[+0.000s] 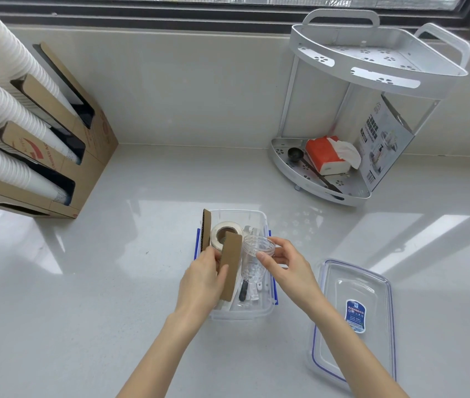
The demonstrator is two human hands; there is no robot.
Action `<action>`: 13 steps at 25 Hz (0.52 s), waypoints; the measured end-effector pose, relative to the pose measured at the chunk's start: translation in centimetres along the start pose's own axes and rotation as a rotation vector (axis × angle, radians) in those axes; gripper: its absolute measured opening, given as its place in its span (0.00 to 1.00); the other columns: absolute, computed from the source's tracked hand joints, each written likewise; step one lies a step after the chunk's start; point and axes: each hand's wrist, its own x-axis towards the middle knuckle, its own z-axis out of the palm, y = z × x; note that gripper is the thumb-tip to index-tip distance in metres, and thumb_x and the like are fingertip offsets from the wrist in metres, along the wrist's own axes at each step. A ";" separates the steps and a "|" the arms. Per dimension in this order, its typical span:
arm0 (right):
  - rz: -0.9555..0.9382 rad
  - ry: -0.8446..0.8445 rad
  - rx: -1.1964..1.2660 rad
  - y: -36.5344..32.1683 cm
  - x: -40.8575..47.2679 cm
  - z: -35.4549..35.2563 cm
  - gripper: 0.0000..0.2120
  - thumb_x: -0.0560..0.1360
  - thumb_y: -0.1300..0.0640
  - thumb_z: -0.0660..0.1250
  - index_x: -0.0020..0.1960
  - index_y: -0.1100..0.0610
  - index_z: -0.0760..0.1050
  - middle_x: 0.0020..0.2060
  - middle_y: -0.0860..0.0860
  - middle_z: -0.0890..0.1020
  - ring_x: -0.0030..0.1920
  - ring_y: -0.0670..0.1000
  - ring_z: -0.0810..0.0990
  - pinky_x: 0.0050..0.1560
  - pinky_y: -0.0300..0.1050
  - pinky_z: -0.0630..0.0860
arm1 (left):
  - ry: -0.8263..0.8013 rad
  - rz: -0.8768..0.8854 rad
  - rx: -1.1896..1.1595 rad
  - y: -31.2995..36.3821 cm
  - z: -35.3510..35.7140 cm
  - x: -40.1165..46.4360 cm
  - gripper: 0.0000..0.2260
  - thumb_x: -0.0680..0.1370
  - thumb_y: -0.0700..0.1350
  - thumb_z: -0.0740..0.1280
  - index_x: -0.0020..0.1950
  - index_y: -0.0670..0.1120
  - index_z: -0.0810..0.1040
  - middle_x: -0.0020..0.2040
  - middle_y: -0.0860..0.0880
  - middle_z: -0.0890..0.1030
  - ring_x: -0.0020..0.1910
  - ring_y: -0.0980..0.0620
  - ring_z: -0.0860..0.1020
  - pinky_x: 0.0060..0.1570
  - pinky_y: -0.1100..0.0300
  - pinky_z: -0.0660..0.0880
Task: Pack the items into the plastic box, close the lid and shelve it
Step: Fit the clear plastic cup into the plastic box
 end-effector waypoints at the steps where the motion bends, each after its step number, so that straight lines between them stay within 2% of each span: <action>1: 0.002 0.001 0.003 0.0 0.0 0.0 0.22 0.72 0.47 0.66 0.64 0.50 0.67 0.51 0.48 0.78 0.51 0.47 0.76 0.46 0.34 0.70 | 0.049 0.001 -0.024 -0.2 -0.6 0.0 0.03 0.75 0.44 0.63 0.45 0.45 0.71 0.41 0.49 0.77 0.40 0.48 0.75 0.37 0.60 0.67; 4: 0.002 -0.003 -0.003 0.0 0.0 0.0 0.22 0.72 0.47 0.66 0.64 0.50 0.68 0.48 0.45 0.77 0.49 0.44 0.76 0.42 0.29 0.70 | 0.181 -0.006 -0.103 -0.9 -2.0 0.0 0.05 0.74 0.44 0.63 0.40 0.47 0.68 0.35 0.52 0.74 0.34 0.48 0.73 0.36 0.60 0.65; 7: 0.000 -0.010 -0.007 0.0 0.0 0.2 0.22 0.72 0.47 0.66 0.64 0.50 0.67 0.48 0.44 0.77 0.48 0.42 0.76 0.42 0.28 0.70 | 0.252 -0.030 -0.118 -1.3 -2.8 0.3 0.06 0.74 0.43 0.63 0.39 0.46 0.68 0.33 0.55 0.72 0.32 0.48 0.72 0.35 0.58 0.66; 11: -0.003 -0.009 -0.012 -0.1 0.1 0.3 0.24 0.71 0.46 0.66 0.64 0.50 0.67 0.50 0.47 0.78 0.49 0.44 0.76 0.42 0.28 0.70 | 0.251 -0.064 -0.094 -1.5 -2.3 1.0 0.05 0.73 0.41 0.63 0.40 0.44 0.67 0.35 0.49 0.74 0.35 0.46 0.72 0.36 0.57 0.65; 13: -0.003 -0.012 -0.018 -0.2 0.2 0.4 0.23 0.71 0.46 0.66 0.64 0.49 0.68 0.49 0.45 0.77 0.47 0.40 0.76 0.39 0.25 0.71 | 0.222 -0.097 -0.090 -1.6 -1.9 1.4 0.05 0.73 0.40 0.62 0.40 0.44 0.66 0.37 0.47 0.74 0.36 0.45 0.72 0.37 0.56 0.66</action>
